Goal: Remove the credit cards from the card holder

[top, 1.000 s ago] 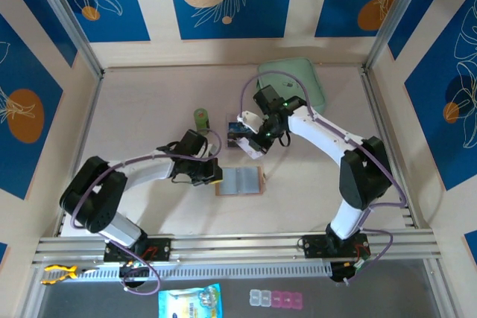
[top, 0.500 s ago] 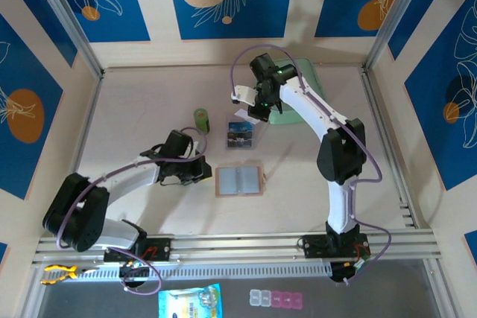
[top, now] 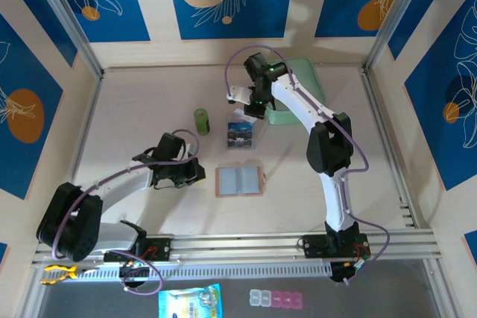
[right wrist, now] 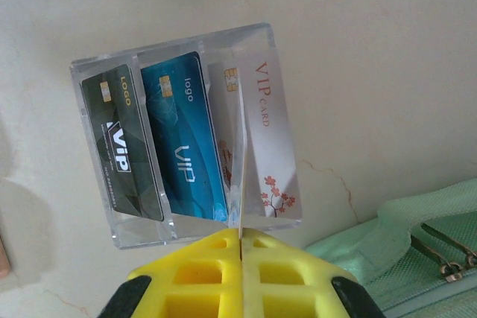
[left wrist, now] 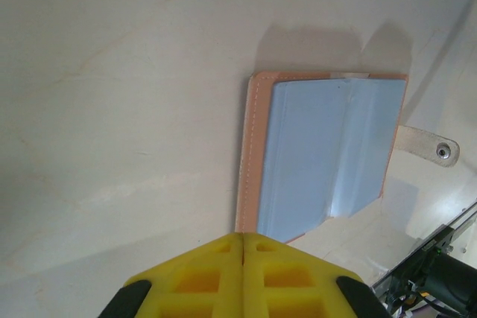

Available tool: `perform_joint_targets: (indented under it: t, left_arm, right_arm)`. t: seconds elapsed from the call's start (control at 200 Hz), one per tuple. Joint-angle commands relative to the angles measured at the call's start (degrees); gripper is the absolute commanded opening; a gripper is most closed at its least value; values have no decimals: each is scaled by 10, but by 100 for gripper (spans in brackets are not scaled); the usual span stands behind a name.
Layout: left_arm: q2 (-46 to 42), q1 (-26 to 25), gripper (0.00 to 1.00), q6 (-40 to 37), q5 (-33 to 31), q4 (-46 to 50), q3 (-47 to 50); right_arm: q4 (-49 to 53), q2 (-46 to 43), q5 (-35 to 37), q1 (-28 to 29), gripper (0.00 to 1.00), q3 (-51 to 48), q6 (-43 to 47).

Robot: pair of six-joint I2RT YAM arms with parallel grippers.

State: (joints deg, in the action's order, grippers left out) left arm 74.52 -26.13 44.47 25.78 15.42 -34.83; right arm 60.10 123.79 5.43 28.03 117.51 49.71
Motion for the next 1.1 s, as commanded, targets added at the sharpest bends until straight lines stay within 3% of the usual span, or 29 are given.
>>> perform_joint_targets:
  t: [0.0, 0.55, 0.695, 1.095]
  left_arm:
    - [-13, 9, 6, -1, -5, 12, 9]
    - [-5, 15, 6, -2, 6, 7, 11]
    - [2, 15, 6, -2, 13, 3, 7]
    - [39, 16, 7, -10, 29, -26, -18]
  right_arm:
    - [10, 12, -8, -3, 0, 26, 15]
    - [5, 35, -17, -6, 0, 44, 19]
    - [-6, 32, 2, -6, 14, 41, 13]
    - [-82, -71, -1, -9, 16, -72, -61]
